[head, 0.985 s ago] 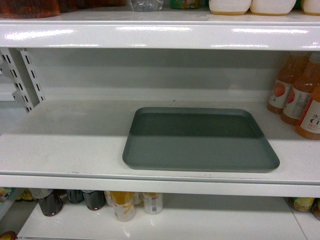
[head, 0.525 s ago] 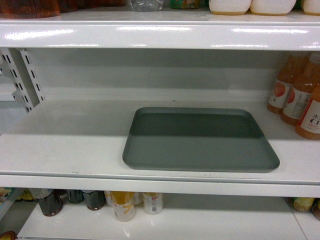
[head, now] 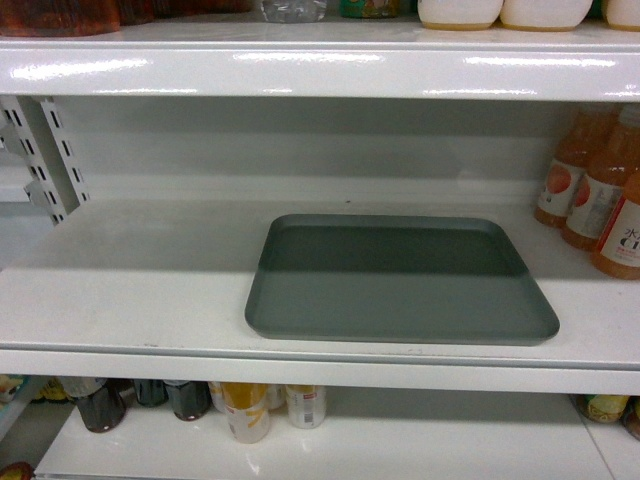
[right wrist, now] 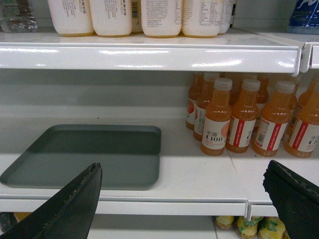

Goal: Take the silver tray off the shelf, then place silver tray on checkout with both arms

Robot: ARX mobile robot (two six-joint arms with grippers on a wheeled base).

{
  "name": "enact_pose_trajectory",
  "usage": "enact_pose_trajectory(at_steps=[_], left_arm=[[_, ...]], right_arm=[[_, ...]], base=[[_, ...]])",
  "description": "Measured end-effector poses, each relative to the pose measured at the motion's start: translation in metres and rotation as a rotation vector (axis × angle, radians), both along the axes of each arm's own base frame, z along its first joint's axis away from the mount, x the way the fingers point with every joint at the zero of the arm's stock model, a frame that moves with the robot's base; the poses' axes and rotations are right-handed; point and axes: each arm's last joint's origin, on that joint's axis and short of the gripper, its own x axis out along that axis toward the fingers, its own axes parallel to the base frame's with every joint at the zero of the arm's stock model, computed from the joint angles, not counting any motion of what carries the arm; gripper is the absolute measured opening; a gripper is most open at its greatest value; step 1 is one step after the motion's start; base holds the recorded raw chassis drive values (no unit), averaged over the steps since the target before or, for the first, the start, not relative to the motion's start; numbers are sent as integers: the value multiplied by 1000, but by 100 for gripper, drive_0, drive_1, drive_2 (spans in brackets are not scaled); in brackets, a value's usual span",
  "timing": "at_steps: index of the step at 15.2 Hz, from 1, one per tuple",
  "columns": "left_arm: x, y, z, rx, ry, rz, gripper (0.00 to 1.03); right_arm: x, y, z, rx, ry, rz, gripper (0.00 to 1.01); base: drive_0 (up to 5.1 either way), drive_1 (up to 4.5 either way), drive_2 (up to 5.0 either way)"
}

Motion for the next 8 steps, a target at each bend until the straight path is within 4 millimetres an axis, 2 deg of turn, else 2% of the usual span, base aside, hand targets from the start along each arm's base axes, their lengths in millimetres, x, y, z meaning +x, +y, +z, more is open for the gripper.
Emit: enact_pose_trajectory(at_steps=[5, 6, 7, 8], left_arm=[[0, 0, 0, 0, 0, 0, 98], [0, 0, -2, -4, 68, 33, 98], [11, -8, 1, 6, 308, 141, 98], [33, -11, -1, 7, 387, 138, 98]], right_arm=[[0, 0, 0, 0, 0, 0, 98], [0, 0, 0, 0, 0, 0, 98], [3, 1, -5, -33, 190, 120, 98], [15, 6, -10, -55, 332, 248, 98]], base=[[0, 0, 0], [0, 0, 0], [0, 0, 0], [0, 0, 0]])
